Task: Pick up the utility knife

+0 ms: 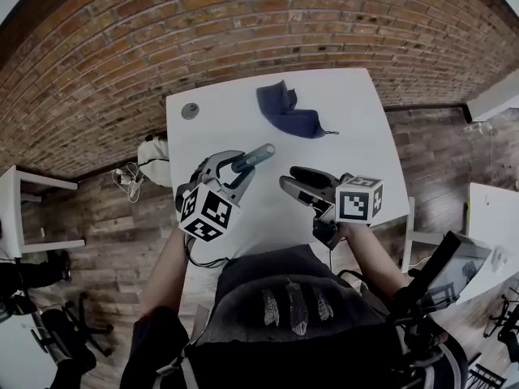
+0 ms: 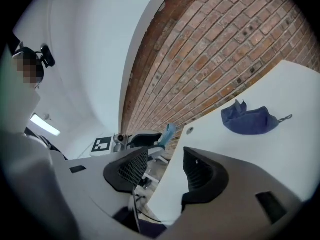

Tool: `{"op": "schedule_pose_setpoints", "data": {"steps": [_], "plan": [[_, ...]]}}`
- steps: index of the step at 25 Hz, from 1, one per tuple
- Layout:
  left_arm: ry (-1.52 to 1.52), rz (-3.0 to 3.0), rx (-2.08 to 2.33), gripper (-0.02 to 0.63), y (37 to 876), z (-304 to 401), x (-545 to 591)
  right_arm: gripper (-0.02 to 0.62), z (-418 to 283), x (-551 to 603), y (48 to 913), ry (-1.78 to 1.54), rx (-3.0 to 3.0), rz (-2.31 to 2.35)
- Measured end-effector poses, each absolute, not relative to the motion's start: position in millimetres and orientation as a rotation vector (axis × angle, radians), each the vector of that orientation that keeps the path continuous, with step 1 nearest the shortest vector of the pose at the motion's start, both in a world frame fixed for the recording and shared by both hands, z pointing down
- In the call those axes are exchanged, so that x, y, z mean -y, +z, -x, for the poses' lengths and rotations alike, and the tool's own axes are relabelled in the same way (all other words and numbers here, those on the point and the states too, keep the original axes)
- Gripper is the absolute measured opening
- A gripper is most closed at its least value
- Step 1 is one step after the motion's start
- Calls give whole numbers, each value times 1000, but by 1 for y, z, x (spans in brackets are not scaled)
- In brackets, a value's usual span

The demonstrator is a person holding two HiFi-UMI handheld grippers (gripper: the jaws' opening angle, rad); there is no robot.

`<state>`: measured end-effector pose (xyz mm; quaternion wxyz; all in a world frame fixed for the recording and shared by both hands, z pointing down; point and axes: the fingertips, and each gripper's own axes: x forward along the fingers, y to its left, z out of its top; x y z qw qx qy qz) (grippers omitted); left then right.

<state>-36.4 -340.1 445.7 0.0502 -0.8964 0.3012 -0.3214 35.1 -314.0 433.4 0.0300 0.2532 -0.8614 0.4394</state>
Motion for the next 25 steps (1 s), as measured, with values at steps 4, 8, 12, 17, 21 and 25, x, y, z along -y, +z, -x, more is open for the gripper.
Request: {"op": "schedule_pose_setpoints", "data": {"steps": [4,8,12,17,21,25], "plan": [[-913,2685,-817,132,418,25,321,221,-19,321,416,1351,2707,-737],[-883,2622,-740,133,403,19,307,221,0,321,402,1372,2757,-667],[-839,2601,-693,133,394,21,296,219,15,318,396,1408,2780,-639],[-818,2582,-699,133,390,34,292,131,35,313,390,1381,2799,-598],[-780,2611,-724,133,392,43,296,72,44,315,389,1357,2798,-626],[-747,2638,-774,140,391,48,297,71,44,317,389,1373,2784,-699]]}}
